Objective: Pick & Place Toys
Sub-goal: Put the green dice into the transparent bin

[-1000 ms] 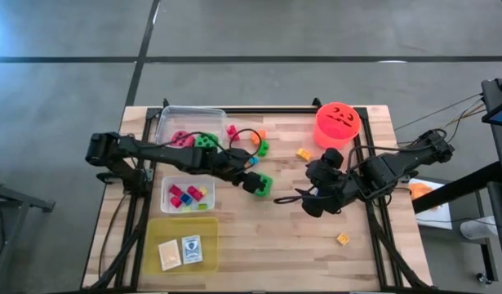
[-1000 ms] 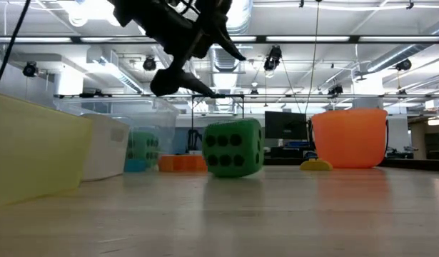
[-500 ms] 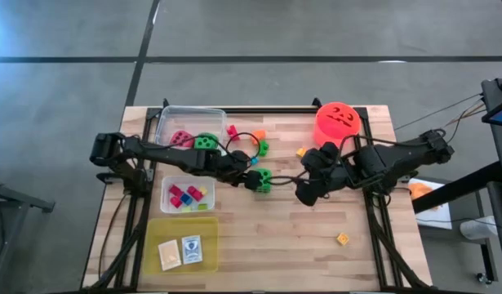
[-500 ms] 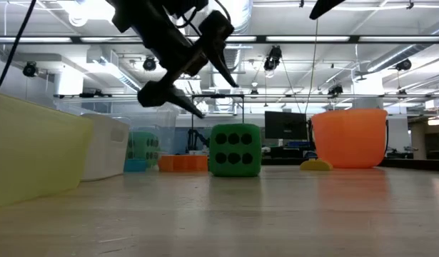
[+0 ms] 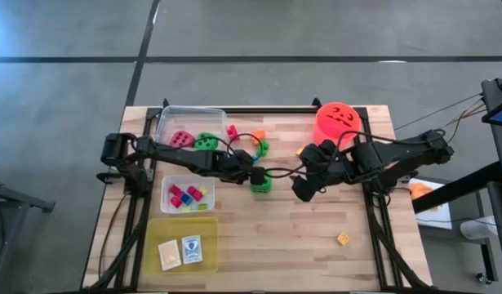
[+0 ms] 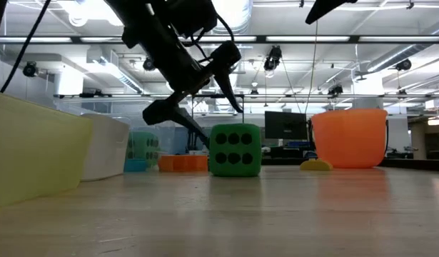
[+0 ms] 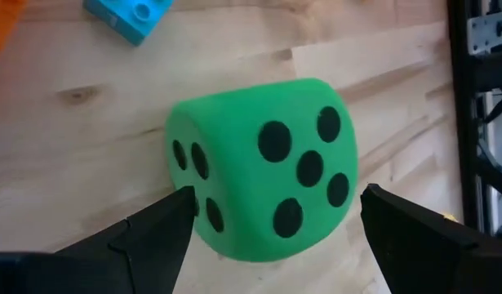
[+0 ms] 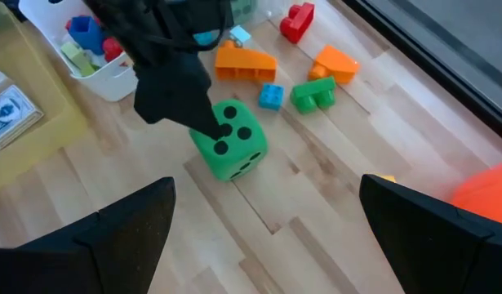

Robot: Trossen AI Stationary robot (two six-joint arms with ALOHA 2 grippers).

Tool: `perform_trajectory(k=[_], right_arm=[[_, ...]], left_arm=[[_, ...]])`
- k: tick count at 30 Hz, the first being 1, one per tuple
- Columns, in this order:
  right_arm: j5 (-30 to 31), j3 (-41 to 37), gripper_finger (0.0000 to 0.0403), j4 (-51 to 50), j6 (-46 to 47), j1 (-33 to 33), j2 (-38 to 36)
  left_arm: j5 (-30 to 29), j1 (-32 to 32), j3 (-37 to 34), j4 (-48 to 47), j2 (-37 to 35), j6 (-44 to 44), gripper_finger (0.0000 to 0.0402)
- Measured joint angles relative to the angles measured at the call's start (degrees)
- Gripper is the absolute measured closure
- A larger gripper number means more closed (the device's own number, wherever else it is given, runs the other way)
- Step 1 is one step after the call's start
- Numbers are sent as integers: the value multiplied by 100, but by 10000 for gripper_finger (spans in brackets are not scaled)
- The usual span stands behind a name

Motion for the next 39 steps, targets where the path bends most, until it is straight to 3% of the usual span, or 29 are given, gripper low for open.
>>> perform_trajectory(k=[21, 29, 33, 39], right_arm=[[-133, 0, 19, -1, -240, 7, -2], [-133, 0, 19, -1, -305, 33, -2], [-133, 0, 19, 1, -305, 33, -2], [-131, 0, 19, 2, -321, 33, -4]], left_arm=[[178, 57, -11, 622, 491, -78, 69], [-1, 94, -11, 649, 491, 444, 78], [-10, 94, -31, 696, 491, 522, 139], [431, 111, -454, 1764, 497, 792, 304]])
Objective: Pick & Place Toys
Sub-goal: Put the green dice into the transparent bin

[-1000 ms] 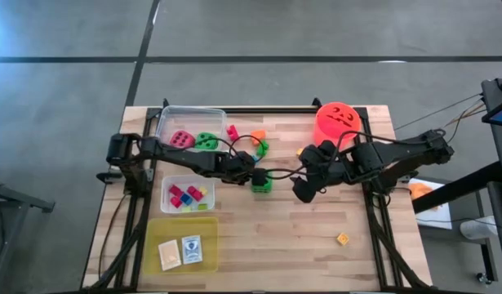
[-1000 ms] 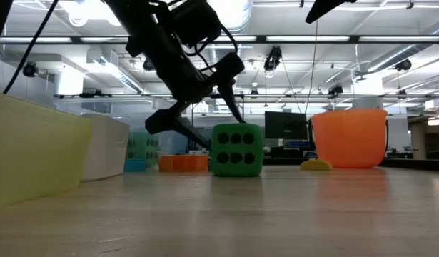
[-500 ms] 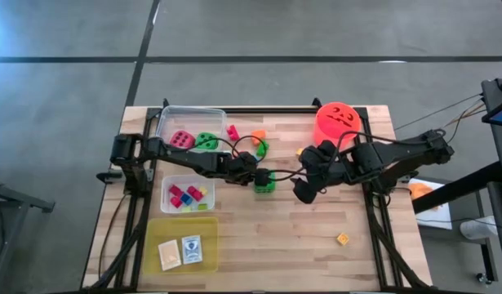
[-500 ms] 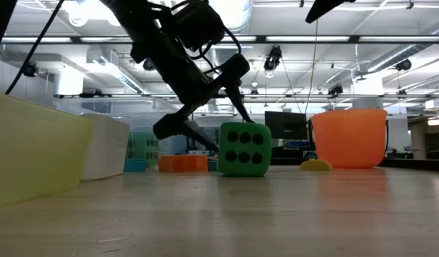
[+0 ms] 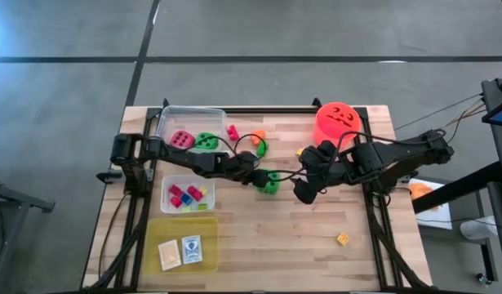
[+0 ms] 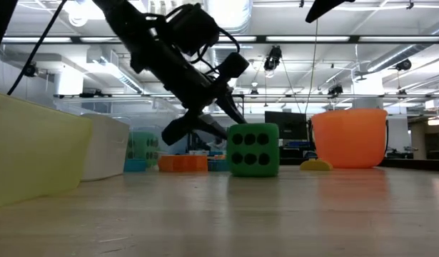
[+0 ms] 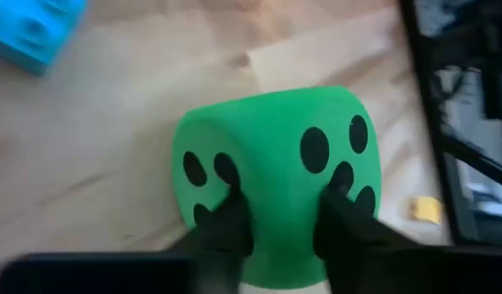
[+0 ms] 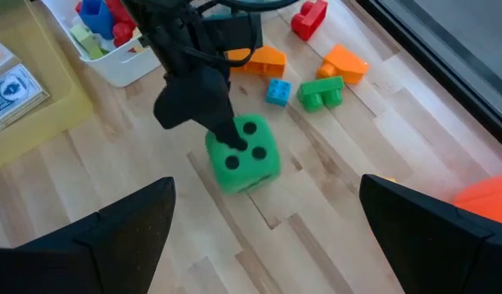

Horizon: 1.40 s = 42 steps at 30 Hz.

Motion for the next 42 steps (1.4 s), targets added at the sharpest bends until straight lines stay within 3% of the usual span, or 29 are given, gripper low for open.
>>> perform_trajectory(k=[3, 11, 22, 33, 42], right_arm=[[0, 0, 19, -2, -26, 0, 0], [0, 0, 19, -4, -113, 0, -3], [0, 2, 19, -48, -135, 0, -13], [34, -70, 19, -531, 264, -4, -37], [27, -540, 19, -592, 922, -2, -436]], left_arm=[[199, -2, -347, 739, 1, -2, 361], [347, -2, -833, 1775, 3, -382, 387], [471, -2, -742, 2019, -3, -392, 401], [469, 90, -783, 1854, -566, -61, 400], [402, 282, -781, 620, -1455, 481, 400]])
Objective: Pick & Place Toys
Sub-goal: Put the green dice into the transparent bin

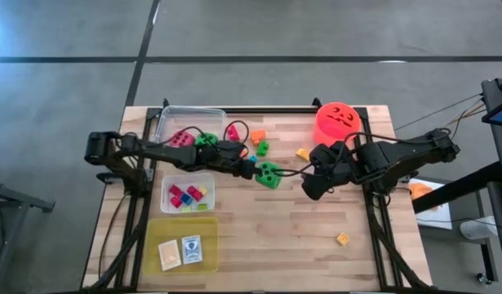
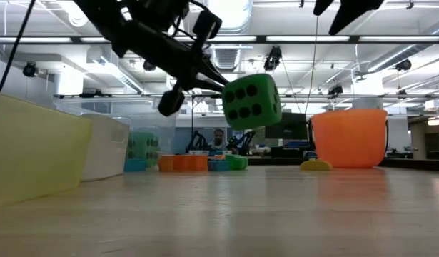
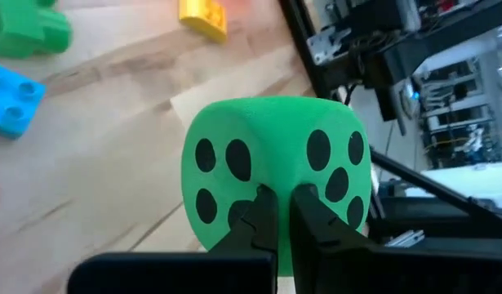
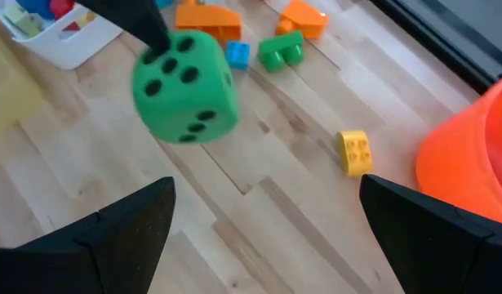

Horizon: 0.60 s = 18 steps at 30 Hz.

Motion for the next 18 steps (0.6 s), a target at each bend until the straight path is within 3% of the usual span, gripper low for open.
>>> perform_trajectory(k=[18], right_arm=[[-410, -1182, 19, 752, 404, -1, -549]], left_arm=[[-606, 191, -1, -1675, -2059, 262, 400]])
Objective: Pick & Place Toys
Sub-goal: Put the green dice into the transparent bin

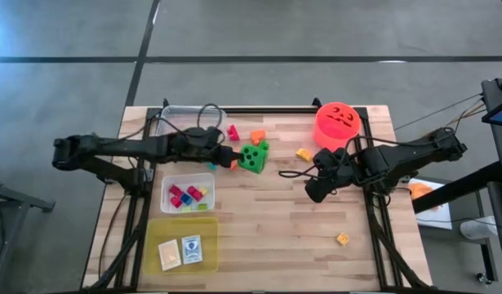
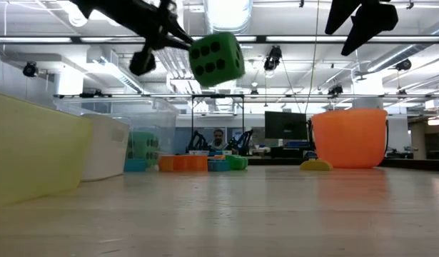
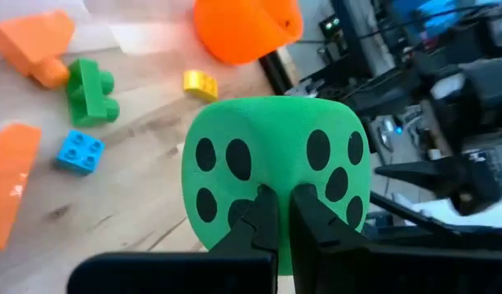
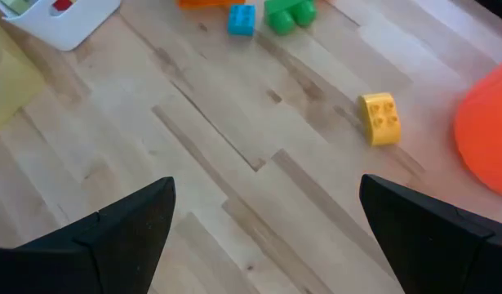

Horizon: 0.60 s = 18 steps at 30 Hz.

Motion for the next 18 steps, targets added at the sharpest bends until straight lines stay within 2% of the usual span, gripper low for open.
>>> perform_trajectory(k=[18], right_arm=[[-23, 9, 19, 116, -262, -1, -77]], left_arm=[[-1045, 504, 6, -2501, -2213, -23, 401]])
